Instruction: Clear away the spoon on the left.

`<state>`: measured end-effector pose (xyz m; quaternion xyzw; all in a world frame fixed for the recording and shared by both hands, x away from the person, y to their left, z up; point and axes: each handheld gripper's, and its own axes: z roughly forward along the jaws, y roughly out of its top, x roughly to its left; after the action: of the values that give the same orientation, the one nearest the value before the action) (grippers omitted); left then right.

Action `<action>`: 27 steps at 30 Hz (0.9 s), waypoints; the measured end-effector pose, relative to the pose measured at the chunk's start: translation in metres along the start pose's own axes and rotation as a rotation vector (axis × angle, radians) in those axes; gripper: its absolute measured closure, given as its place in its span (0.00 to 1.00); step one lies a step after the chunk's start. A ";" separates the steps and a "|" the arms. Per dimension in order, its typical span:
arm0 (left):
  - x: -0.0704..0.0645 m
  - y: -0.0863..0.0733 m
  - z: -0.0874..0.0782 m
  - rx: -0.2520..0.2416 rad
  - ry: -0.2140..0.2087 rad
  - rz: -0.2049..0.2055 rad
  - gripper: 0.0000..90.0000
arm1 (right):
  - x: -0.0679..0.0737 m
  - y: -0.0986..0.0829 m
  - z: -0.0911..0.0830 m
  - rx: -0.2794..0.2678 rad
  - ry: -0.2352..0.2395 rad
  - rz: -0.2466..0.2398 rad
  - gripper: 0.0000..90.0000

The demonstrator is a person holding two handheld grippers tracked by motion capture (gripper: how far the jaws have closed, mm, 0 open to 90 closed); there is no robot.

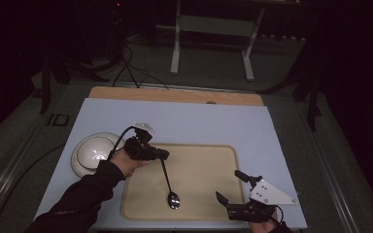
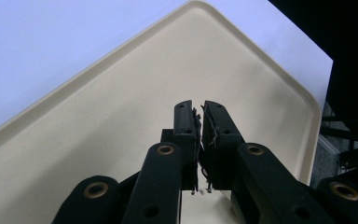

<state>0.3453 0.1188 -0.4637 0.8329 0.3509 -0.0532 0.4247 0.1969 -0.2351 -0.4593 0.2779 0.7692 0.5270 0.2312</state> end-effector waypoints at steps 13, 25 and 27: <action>0.013 0.002 0.038 -0.002 0.030 -0.032 0.89 | -0.001 0.000 0.000 -0.002 0.004 0.003 0.14; 0.019 0.000 0.065 0.026 0.111 -0.082 0.84 | -0.001 0.000 0.001 0.000 0.013 0.000 0.14; 0.019 0.000 0.071 0.023 0.141 -0.096 0.84 | -0.001 -0.001 0.001 0.000 0.013 0.001 0.14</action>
<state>0.3745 0.0763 -0.5165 0.8216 0.4189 -0.0187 0.3863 0.1980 -0.2354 -0.4600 0.2748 0.7705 0.5289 0.2261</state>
